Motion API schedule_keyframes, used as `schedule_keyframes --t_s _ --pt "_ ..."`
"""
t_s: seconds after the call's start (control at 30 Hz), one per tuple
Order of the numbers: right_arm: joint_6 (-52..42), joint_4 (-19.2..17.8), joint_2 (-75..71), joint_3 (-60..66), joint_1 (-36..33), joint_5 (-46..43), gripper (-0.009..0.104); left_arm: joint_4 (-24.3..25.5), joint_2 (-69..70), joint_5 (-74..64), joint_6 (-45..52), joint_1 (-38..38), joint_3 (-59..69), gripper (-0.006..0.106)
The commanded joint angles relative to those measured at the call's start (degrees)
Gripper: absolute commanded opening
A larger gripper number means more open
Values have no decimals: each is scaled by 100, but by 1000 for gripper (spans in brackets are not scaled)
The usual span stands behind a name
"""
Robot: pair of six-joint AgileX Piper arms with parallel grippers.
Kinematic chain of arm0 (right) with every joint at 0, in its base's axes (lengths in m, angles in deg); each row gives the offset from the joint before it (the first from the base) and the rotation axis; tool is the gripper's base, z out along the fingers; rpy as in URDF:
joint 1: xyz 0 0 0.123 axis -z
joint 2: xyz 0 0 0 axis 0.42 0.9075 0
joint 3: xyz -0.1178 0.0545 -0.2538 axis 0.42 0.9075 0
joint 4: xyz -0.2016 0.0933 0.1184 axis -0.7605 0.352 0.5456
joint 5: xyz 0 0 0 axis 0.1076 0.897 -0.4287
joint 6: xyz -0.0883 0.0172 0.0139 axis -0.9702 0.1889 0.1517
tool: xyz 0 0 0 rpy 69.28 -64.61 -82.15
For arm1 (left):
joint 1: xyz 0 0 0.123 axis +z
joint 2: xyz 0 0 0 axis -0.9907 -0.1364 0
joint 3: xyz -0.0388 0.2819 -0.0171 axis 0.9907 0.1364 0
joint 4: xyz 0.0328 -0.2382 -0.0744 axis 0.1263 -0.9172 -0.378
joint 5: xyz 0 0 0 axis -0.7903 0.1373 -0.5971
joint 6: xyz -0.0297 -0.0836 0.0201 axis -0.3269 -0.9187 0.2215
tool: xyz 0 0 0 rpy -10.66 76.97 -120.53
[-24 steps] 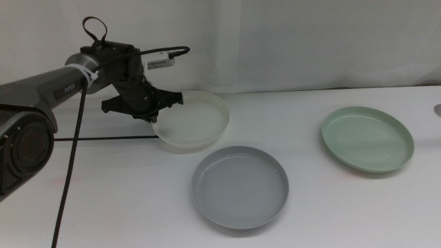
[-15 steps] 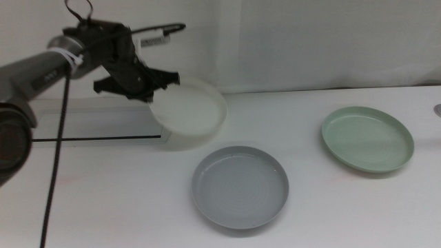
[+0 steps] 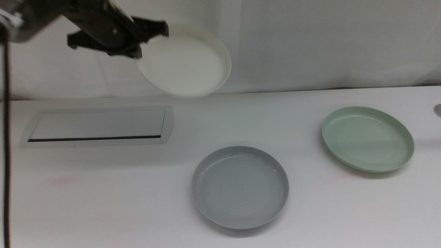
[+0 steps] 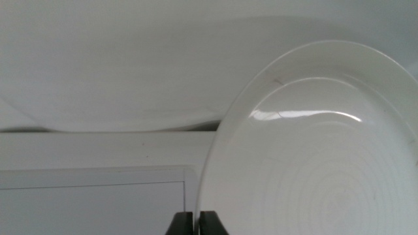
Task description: Stack the three bowls on top of each other.
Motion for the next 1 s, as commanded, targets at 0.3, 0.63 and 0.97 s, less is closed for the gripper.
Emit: schedule_keyframes --t_s 0.3,0.63,0.97 --pt "-36 -24 -22 84 29 -14 103 -149 923 -568 314 -520 461 -3" --pt "-48 -24 -22 84 29 -14 103 -186 1074 -55 155 -1208 1907 -3" --pt "-48 -24 -22 84 29 -3 103 -874 1182 1355 208 -1553 3679 -3"
